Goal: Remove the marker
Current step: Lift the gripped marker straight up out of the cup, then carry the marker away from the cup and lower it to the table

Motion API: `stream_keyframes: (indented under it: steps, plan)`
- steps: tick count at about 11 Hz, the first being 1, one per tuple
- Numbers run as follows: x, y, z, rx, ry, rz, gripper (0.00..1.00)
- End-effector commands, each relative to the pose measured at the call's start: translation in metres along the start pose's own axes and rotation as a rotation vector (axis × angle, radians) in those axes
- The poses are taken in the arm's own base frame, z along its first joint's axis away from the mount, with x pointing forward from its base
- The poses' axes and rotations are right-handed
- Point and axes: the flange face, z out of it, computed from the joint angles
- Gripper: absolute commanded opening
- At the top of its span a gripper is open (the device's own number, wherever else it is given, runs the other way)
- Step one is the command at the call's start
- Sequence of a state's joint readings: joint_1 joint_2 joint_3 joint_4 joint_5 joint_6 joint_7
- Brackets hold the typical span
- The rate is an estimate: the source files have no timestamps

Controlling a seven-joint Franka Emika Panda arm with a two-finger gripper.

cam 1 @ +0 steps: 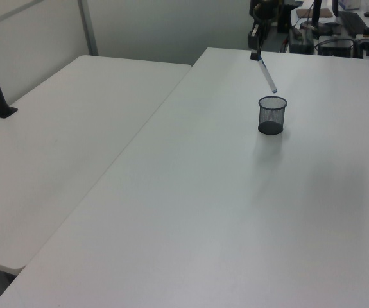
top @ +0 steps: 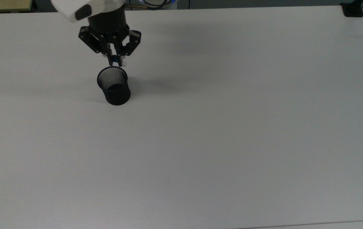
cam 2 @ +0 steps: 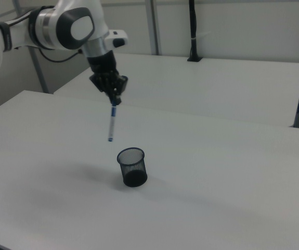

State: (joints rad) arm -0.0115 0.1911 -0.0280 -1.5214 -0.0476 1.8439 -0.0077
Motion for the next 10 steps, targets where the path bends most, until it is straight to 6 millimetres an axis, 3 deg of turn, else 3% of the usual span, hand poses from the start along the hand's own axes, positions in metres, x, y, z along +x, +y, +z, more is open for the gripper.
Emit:
stream_keyframes:
  steps: [1, 4, 8, 10]
  plan:
    - [-0.007, -0.063, 0.017, 0.022, -0.073, 0.014, 0.13]
    - [-0.020, -0.114, 0.059, 0.019, -0.160, -0.042, 0.14]
    - [-0.033, -0.165, 0.126, -0.005, -0.269, -0.089, 0.16]
    - [-0.036, -0.178, 0.141, -0.011, -0.287, -0.110, 0.22]
